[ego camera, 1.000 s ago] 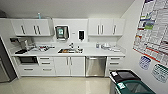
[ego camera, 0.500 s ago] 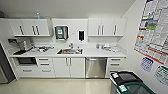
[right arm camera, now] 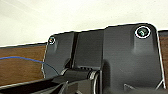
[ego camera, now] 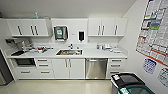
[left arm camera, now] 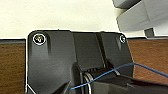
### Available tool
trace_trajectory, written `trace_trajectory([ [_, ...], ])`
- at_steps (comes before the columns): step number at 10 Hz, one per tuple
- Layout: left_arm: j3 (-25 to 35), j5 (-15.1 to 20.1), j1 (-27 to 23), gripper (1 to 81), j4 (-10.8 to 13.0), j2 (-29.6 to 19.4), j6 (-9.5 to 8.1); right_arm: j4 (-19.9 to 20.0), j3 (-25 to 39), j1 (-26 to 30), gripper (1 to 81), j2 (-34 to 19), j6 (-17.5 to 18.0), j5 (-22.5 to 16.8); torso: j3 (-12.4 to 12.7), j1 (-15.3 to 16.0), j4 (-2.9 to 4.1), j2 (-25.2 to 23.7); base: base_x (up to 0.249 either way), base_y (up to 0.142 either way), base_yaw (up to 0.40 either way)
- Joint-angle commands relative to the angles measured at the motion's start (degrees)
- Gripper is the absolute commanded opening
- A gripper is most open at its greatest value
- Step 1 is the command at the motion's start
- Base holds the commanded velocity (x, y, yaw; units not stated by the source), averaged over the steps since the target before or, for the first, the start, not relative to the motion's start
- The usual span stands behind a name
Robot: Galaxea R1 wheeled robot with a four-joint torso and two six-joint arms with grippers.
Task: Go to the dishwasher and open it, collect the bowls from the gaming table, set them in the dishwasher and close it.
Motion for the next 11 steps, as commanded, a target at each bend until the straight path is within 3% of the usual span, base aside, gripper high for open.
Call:
trace_trajectory([
  [1,0.57,2.72,-3.18,81.1,-0.54,-0.83,0.13,0.05,0.54,3.00,81.1,-0.54,-0.36,-2.57,0.00,0.00,0.00,0.00,0.104,0.000,0.000],
  [11,0.66,2.72,-3.18,81.1,-0.54,-0.83,0.13,0.05,0.28,3.00,81.1,-0.45,-0.36,-2.57,0.00,-0.05,0.00,0.00,0.096,0.000,0.000],
])
